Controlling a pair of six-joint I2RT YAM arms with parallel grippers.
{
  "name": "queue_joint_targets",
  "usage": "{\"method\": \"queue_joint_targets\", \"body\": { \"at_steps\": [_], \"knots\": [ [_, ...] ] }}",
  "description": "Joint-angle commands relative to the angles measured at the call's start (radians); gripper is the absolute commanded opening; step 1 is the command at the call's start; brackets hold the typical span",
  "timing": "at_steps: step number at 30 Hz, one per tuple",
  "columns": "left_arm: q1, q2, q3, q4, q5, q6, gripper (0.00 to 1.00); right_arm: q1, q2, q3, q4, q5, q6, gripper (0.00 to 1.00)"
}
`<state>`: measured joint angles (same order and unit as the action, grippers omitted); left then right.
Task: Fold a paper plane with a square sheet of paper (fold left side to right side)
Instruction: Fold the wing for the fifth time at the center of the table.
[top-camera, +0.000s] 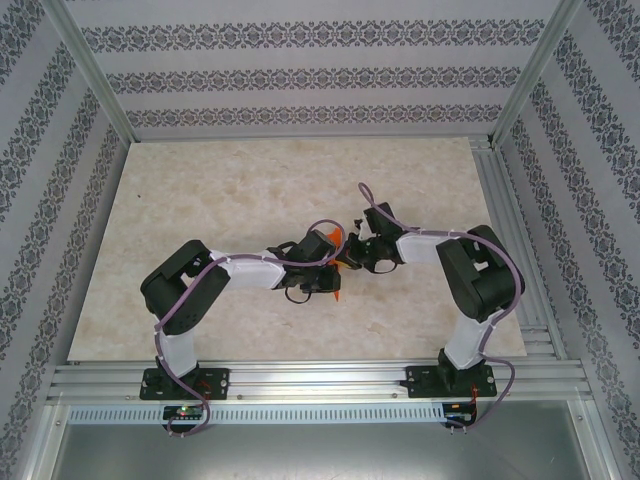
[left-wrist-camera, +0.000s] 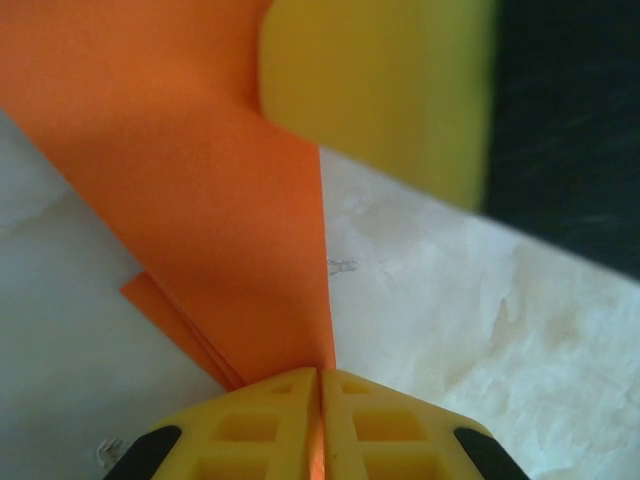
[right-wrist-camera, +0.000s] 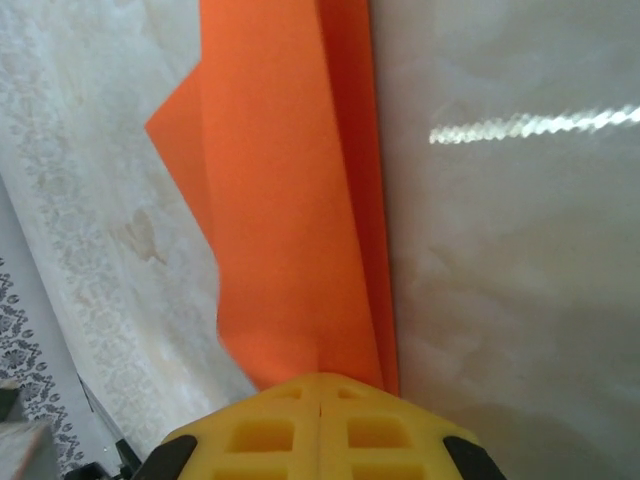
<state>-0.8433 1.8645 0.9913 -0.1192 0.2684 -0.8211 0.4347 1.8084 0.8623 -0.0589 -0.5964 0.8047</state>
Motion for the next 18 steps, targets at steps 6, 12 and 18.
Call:
{"method": "queue_joint_targets", "body": {
  "at_steps": [6, 12, 18],
  "knots": [
    [-0.043, 0.047, -0.049, -0.119, 0.0, -0.01, 0.13, 0.019, 0.063, 0.063, -0.016, 0.063, -0.03, 0.0],
    [-0.046, 0.056, -0.05, -0.124, 0.0, -0.008, 0.13, 0.017, 0.086, 0.122, -0.097, 0.147, -0.104, 0.0],
    [-0.048, 0.067, -0.048, -0.124, 0.0, -0.009, 0.12, 0.004, 0.119, 0.169, -0.107, 0.17, -0.128, 0.0]
  ]
}}
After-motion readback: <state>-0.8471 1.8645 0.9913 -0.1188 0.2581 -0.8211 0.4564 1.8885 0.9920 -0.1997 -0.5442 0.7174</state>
